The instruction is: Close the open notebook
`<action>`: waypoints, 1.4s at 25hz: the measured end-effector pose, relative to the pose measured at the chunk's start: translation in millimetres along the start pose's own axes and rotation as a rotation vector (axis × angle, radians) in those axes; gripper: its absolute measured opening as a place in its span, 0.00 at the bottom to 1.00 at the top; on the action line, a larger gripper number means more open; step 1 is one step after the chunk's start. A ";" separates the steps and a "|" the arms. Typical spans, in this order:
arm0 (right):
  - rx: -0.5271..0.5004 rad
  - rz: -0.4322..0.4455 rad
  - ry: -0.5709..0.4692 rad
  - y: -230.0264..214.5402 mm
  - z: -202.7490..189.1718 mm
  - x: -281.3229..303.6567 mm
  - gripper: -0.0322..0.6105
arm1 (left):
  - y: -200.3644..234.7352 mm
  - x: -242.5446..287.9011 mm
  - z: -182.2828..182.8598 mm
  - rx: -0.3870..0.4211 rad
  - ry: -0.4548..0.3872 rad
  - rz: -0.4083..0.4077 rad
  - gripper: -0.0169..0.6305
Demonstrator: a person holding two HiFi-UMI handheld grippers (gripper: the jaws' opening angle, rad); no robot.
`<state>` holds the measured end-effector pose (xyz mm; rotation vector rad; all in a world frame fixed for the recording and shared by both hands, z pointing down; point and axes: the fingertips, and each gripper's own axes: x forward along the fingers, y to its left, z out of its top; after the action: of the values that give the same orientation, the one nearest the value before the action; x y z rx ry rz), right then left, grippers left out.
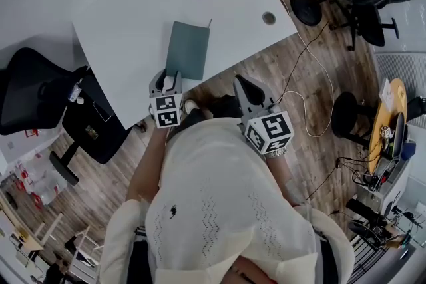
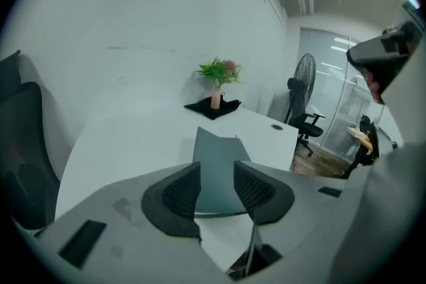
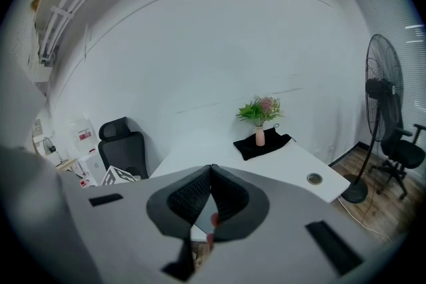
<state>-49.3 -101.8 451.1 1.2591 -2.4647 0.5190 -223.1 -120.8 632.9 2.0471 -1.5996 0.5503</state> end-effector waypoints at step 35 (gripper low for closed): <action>-0.019 0.032 -0.137 -1.2 23.7 -29.1 0.05 | -73.7 -124.3 147.3 0.085 -0.395 -0.172 0.05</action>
<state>-34.9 -92.9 417.6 1.2898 -2.5996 0.4298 -177.8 -97.0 433.0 2.4446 -1.6064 0.1586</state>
